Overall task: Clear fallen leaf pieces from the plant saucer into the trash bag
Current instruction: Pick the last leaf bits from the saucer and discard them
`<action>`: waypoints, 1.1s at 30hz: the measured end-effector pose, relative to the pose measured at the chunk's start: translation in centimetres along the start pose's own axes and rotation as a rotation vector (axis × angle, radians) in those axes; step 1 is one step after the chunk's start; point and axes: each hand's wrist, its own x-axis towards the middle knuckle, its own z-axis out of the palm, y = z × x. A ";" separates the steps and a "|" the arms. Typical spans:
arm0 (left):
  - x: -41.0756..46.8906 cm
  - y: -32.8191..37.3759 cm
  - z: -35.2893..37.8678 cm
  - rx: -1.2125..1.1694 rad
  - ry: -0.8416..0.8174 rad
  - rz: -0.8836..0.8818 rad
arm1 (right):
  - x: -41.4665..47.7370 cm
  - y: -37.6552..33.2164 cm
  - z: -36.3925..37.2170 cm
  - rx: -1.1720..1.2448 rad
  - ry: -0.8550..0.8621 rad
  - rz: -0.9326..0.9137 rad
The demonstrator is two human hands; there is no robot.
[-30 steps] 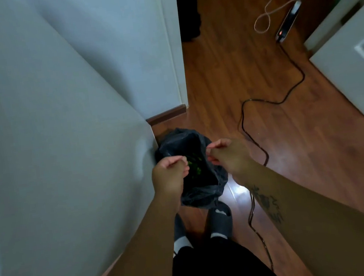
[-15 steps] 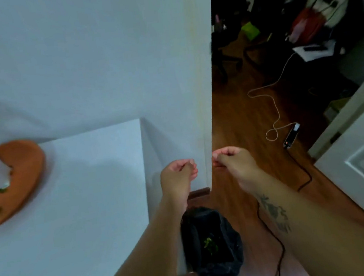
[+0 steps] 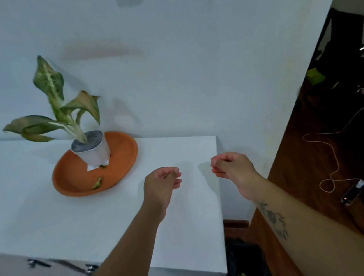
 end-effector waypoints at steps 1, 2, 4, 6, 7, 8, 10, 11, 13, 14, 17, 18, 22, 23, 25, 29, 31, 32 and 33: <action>0.6 0.0 -2.4 0.008 0.029 0.011 | 0.2 0.0 2.2 -0.013 -0.027 -0.005; 1.2 0.0 -4.8 0.015 0.049 0.030 | 0.3 -0.1 4.3 -0.028 -0.045 -0.003; 2.3 0.2 -9.1 0.047 0.088 0.063 | 0.8 -0.3 8.1 -0.070 -0.080 -0.015; 3.3 0.4 -12.8 0.103 0.121 0.095 | 1.1 -0.4 11.5 -0.124 -0.107 -0.046; 4.0 0.6 -14.7 0.142 0.142 0.109 | 1.5 -0.4 13.5 -0.151 -0.119 -0.068; 4.6 0.9 -16.7 0.177 0.166 0.114 | 1.6 -0.3 15.5 -0.188 -0.130 -0.097; 6.6 1.5 -21.1 0.249 0.217 0.121 | 2.3 -0.2 20.4 -0.296 -0.143 -0.184; 7.2 1.8 -22.4 0.302 0.237 0.129 | 2.5 -0.1 22.1 -0.354 -0.136 -0.243; 8.8 2.3 -25.3 0.433 0.276 0.142 | 3.2 0.2 25.8 -0.468 -0.118 -0.359; 9.9 2.5 -26.8 0.485 0.285 0.154 | 3.6 0.4 27.9 -0.532 -0.125 -0.408; 11.9 2.9 -29.4 0.625 0.276 0.222 | 4.2 1.2 31.7 -0.746 -0.251 -0.509; 12.7 2.8 -30.5 0.664 0.265 0.254 | 4.5 1.4 32.9 -0.819 -0.293 -0.515; 14.8 1.7 -32.6 0.817 0.198 0.345 | 4.8 2.1 35.4 -1.089 -0.430 -0.503; 15.2 1.5 -32.8 0.841 0.164 0.353 | 4.7 2.2 35.8 -1.161 -0.457 -0.507; 15.9 1.0 -33.1 0.861 0.089 0.366 | 4.6 2.3 36.2 -1.285 -0.498 -0.550; 16.5 0.0 -33.1 0.863 0.019 0.378 | 3.6 2.2 35.0 -1.275 -0.624 -0.646; 17.1 -0.4 -33.5 0.867 -0.002 0.380 | 3.5 2.1 34.6 -1.236 -0.657 -0.667; 17.2 -0.5 -33.6 0.869 -0.009 0.388 | 3.6 1.9 34.4 -1.215 -0.644 -0.682; 17.3 -0.6 -33.6 0.870 -0.016 0.400 | 3.8 1.8 34.3 -1.206 -0.619 -0.683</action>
